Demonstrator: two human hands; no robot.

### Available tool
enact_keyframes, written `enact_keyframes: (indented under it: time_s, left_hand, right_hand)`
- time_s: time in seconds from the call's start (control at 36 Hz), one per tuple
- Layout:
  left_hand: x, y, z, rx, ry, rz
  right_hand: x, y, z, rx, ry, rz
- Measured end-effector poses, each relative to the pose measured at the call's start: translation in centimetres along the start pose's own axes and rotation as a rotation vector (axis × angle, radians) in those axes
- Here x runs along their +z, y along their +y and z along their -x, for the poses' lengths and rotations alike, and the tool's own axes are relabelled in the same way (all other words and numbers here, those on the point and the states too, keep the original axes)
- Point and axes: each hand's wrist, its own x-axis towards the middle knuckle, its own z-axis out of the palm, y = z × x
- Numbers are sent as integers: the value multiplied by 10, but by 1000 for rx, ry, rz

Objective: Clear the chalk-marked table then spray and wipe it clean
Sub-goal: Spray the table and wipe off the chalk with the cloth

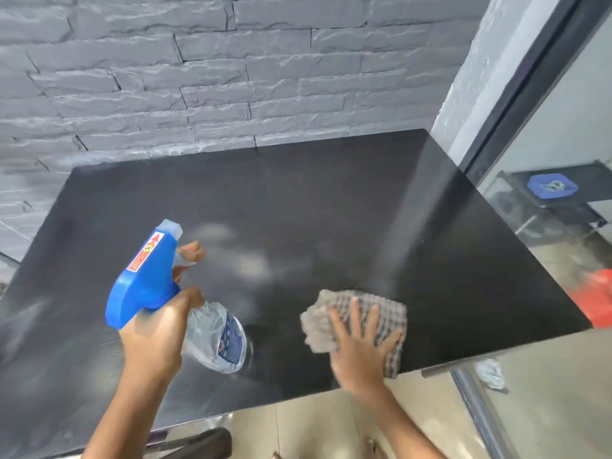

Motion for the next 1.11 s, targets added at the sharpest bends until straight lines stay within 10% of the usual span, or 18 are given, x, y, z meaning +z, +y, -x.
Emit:
enact_keyframes:
  time_s: [0.31,0.75,0.92,1.11]
  left_hand:
    - [-43,-21,-17,-102,73,-31]
    - [-79,-22,-31,-61,114,-46]
    - [-90,-29,-35,-132,184,-86]
    - [-92,-23,-32,-107,209,-90]
  right_hand:
    - [21,-49,47,-636,-65,264]
    - [-39,-129,-145,-164,-135,-77]
    - [-4,-195,-103,-576,-103,45]
    - [15,-117,-5,-857,-86,245]
